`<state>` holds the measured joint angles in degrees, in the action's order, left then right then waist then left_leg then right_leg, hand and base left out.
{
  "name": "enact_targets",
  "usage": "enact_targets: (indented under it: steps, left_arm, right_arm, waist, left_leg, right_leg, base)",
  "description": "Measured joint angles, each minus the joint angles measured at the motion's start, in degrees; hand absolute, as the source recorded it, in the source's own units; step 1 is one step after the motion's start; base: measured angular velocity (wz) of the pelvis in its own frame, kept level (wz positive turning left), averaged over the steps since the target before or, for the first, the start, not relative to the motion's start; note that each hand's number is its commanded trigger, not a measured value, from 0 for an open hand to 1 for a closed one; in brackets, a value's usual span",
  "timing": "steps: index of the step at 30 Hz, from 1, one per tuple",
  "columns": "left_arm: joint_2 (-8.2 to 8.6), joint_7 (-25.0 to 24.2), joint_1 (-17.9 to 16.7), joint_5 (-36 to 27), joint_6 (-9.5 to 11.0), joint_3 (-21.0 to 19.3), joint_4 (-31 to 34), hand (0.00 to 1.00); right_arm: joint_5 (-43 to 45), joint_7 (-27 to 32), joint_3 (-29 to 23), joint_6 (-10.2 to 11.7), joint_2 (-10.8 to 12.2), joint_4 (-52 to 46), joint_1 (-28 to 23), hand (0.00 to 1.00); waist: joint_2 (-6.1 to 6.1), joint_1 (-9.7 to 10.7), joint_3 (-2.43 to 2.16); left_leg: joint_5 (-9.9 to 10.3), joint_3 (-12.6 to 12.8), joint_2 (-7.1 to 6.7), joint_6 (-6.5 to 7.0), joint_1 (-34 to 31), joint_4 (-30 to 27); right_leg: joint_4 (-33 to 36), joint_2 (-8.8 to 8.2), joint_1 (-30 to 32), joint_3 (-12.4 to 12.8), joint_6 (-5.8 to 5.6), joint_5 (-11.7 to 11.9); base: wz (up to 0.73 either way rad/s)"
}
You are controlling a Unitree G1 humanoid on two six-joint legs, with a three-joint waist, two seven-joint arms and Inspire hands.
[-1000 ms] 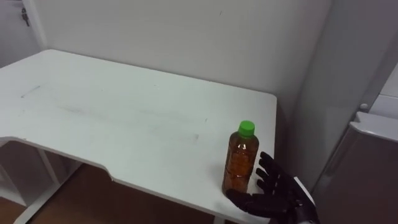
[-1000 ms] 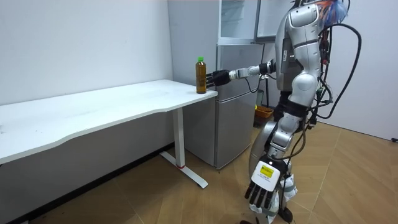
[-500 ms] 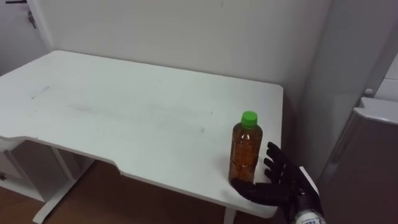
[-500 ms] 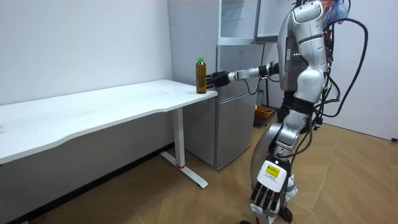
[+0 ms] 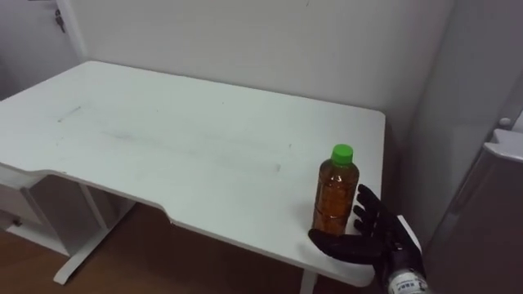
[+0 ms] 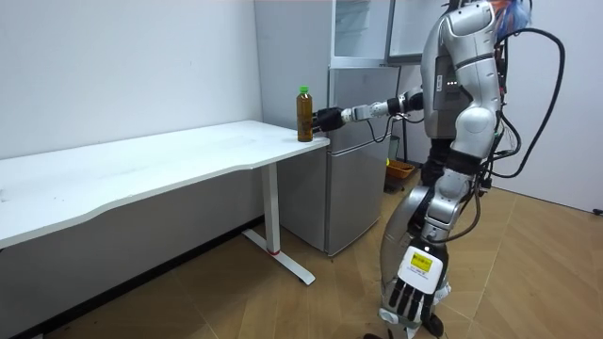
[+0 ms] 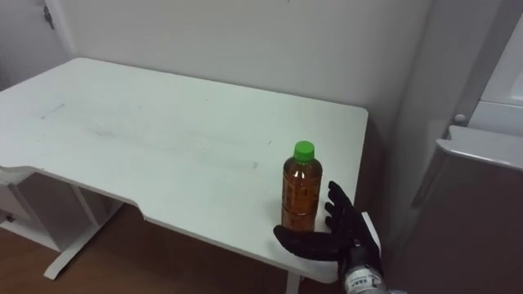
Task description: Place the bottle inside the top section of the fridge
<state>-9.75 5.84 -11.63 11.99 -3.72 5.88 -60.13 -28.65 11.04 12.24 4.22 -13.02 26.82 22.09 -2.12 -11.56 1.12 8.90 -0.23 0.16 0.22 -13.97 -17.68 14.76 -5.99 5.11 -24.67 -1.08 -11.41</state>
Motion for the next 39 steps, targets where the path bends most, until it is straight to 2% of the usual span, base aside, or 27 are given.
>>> enact_targets:
  steps: [7,11,16,24,31,39]
  left_arm:
    - [0.0,-0.5,0.1,0.0,0.0,0.0,0.0,0.0]
    - [0.01,-0.5,0.3,0.0,0.0,0.1,0.0,0.0]
    - [0.05,-0.2,0.3,0.0,-0.1,0.1,0.0,0.0]
    - [0.05,0.2,0.4,-0.2,-0.2,0.1,0.0,0.0]
    - [0.02,-0.5,0.4,0.0,-1.8,0.0,0.0,0.0]
    - [0.02,-1.6,0.4,0.0,-2.1,0.0,0.0,0.0]
  right_arm:
    - [2.4,-0.4,0.0,0.0,0.0,0.0,0.5,0.0]
    - [2.6,-0.4,0.3,0.0,-0.1,0.0,0.6,0.0]
    - [2.5,0.0,0.6,0.0,-0.1,2.5,3.3,0.0]
    - [2.2,0.2,1.0,0.0,-0.1,4.1,4.4,0.0]
    - [2.2,0.0,1.2,-0.5,-0.1,5.1,4.4,0.0]
    - [2.2,0.0,1.2,-0.6,-0.2,5.2,4.4,0.0]
  waist:
    - [-0.76,-0.5,0.06]
    - [-1.34,-1.8,0.37]
    - [-1.42,-2.8,0.45]
    - [-1.42,-3.0,0.45]
    - [-1.93,-3.0,0.5]
    - [-2.12,-3.0,0.46]
  left_leg:
    - [0.0,0.0,0.01,-0.02,0.1,0.0]
    - [0.0,0.0,0.01,-0.02,0.1,0.0]
    - [0.0,-0.1,0.0,-0.02,0.1,0.0]
    - [0.0,-0.6,-0.08,-0.04,-0.3,0.1]
    - [-0.1,-0.8,-0.12,-0.15,-0.4,0.1]
    - [-0.1,-0.9,-0.15,-0.15,-0.5,-0.2]
  right_leg:
    - [0.0,-0.02,0.1,0.1,0.02,-0.1]
    - [0.1,-0.03,0.0,-0.1,0.02,-0.1]
    - [0.1,-0.03,0.0,-0.1,0.03,-0.1]
    - [0.0,-0.02,-0.1,-0.7,0.02,-0.1]
    - [0.0,-0.01,-0.1,-0.9,0.06,-0.2]
    - [0.0,0.0,-0.1,-1.1,0.07,-0.3]
  base:
    - [0.0]
    - [0.0]
    - [0.01]
    - [0.03]
    - [0.0]
    - [0.0]
